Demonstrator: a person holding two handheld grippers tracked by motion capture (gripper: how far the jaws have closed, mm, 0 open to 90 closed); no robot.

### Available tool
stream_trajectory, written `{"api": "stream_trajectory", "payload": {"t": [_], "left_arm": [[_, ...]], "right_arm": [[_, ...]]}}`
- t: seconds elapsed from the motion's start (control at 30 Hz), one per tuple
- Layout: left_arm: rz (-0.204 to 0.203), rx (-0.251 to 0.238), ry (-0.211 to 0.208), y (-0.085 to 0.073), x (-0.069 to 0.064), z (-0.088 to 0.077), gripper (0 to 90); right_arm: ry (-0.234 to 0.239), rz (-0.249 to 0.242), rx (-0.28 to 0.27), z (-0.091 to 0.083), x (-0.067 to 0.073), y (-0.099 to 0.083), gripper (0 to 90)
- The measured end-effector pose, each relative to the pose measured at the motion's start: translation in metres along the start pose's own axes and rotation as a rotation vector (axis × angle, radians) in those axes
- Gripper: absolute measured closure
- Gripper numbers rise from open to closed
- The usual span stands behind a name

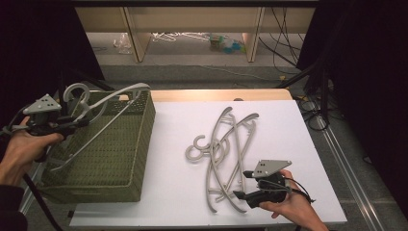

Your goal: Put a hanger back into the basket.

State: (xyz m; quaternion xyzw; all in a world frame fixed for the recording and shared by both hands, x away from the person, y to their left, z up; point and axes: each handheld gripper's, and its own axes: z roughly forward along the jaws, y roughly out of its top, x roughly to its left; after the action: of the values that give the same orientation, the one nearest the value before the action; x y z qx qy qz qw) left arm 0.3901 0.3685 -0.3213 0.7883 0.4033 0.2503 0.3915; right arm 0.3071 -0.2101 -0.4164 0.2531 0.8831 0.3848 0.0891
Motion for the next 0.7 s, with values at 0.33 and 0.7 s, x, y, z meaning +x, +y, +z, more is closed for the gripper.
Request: {"api": "stream_trajectory", "payload": {"t": [0.33,0.7], "left_arm": [[0.051,0.098,0.018,-0.008,0.012,0.011,78.9],[-0.005,0.146,0.018,-0.018,0.011,0.037,78.7]], "right_arm": [[0.004,0.0,0.01,0.003,0.0,-0.001,28.9],[0.008,0.001,0.009,0.001,-0.001,-0.001,29.0]]}}
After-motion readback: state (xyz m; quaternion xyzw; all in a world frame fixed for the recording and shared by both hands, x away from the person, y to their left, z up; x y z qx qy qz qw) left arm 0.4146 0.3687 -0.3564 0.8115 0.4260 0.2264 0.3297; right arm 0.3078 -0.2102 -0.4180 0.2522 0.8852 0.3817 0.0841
